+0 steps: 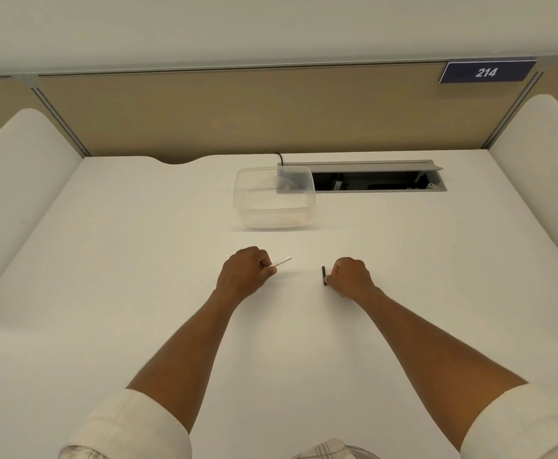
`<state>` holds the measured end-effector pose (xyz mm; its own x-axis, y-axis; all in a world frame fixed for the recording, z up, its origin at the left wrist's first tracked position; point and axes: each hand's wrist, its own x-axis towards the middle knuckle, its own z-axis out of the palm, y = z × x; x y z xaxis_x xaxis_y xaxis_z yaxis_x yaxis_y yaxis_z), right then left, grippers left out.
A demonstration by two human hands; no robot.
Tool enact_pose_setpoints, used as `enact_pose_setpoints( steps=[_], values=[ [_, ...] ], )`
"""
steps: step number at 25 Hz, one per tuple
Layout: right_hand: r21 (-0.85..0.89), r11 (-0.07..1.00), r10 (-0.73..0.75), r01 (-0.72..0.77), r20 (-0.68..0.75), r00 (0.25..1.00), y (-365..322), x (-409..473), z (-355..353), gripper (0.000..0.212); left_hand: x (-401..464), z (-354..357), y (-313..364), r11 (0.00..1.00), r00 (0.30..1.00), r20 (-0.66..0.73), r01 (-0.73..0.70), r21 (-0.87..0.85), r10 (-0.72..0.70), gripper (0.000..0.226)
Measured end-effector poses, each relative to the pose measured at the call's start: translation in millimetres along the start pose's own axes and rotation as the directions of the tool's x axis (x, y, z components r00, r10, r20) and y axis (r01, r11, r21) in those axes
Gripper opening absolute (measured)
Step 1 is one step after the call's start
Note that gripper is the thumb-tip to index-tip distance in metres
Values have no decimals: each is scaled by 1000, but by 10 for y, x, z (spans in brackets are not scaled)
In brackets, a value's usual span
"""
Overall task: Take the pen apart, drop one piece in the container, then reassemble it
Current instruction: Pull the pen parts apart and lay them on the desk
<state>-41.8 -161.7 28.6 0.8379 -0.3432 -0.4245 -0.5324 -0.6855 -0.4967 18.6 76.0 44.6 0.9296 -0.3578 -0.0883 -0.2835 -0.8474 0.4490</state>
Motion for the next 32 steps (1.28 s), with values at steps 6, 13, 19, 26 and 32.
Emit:
enact_pose_setpoints(
  steps=[6,13,19,26,32],
  values=[
    [-20,999,-37,36,-12,999,-14,-59,23,4,-69,-38,15,1000,1000,2,-2,5,2,14],
    [-14,998,-53,53,-26,998,-49,-100,-9,9,-109,-103,19,1000,1000,2,-8,21,8,14],
    [222,959,-185,173,34,982,-220,-168,-49,7,-122,-66,137,999,997,51,-54,-3,54,10],
    [343,914,-301,216,219,928,-366,-238,-81,16,-83,-76,299,961,964,86,-260,93,253,13],
    [285,938,-283,195,309,908,-317,-206,-127,14,-69,39,359,948,943,-98,-314,45,317,34]
  ],
)
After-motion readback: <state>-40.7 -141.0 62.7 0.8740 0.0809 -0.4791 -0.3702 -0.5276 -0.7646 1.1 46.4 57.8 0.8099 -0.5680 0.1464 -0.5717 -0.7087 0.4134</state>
